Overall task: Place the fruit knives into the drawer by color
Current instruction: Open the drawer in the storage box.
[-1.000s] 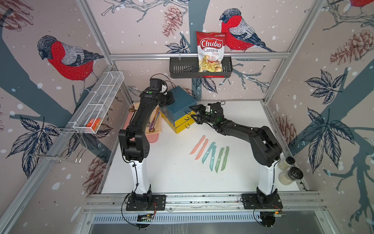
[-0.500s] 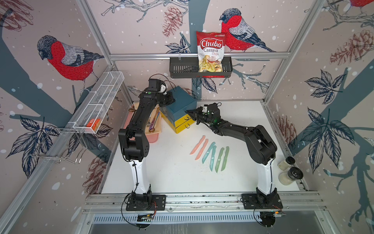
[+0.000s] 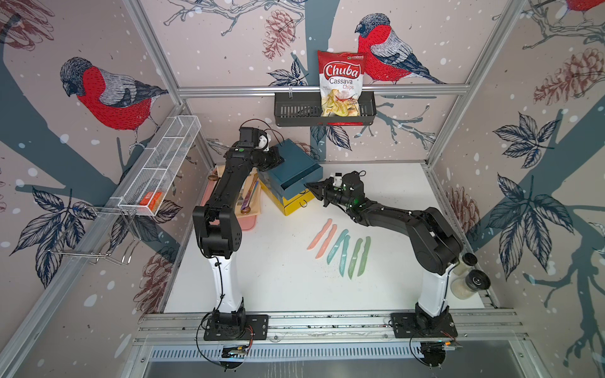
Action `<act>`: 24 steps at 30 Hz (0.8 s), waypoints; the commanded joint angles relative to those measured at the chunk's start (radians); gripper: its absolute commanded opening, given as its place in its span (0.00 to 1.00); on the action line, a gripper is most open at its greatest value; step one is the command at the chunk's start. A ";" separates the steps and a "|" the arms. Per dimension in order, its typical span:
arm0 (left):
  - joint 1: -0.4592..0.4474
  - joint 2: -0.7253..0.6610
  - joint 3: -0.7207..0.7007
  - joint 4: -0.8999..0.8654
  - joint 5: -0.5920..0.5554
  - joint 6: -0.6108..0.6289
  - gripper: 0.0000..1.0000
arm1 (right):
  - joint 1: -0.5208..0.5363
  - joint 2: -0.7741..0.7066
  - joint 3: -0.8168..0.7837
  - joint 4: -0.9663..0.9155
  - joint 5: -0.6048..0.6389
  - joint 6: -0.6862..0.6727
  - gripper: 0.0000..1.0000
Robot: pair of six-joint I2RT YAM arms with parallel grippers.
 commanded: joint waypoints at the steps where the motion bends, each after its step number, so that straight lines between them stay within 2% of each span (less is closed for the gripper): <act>1: 0.009 0.020 0.004 -0.092 -0.039 0.007 0.00 | 0.004 -0.064 -0.066 0.019 -0.046 -0.038 0.00; 6: 0.012 0.025 0.008 -0.090 -0.029 0.005 0.00 | 0.004 -0.149 -0.176 0.008 -0.039 -0.052 0.01; 13: 0.012 0.032 0.006 -0.085 -0.019 0.001 0.00 | 0.000 -0.206 -0.235 -0.030 -0.035 -0.062 0.02; 16: 0.011 0.034 0.004 -0.085 -0.018 0.001 0.00 | -0.009 -0.210 -0.233 -0.056 -0.038 -0.079 0.07; 17: 0.012 0.034 0.003 -0.087 -0.017 0.001 0.00 | -0.013 -0.208 -0.225 -0.077 -0.042 -0.081 0.14; 18: 0.012 0.034 0.001 -0.086 -0.017 0.002 0.00 | -0.016 -0.206 -0.222 -0.074 -0.044 -0.083 0.28; 21: 0.011 0.034 -0.002 -0.086 -0.016 0.001 0.00 | -0.022 -0.205 -0.196 -0.092 -0.044 -0.101 0.52; 24: 0.012 0.032 -0.005 -0.087 -0.016 0.002 0.00 | -0.027 -0.211 -0.165 -0.137 -0.044 -0.131 0.60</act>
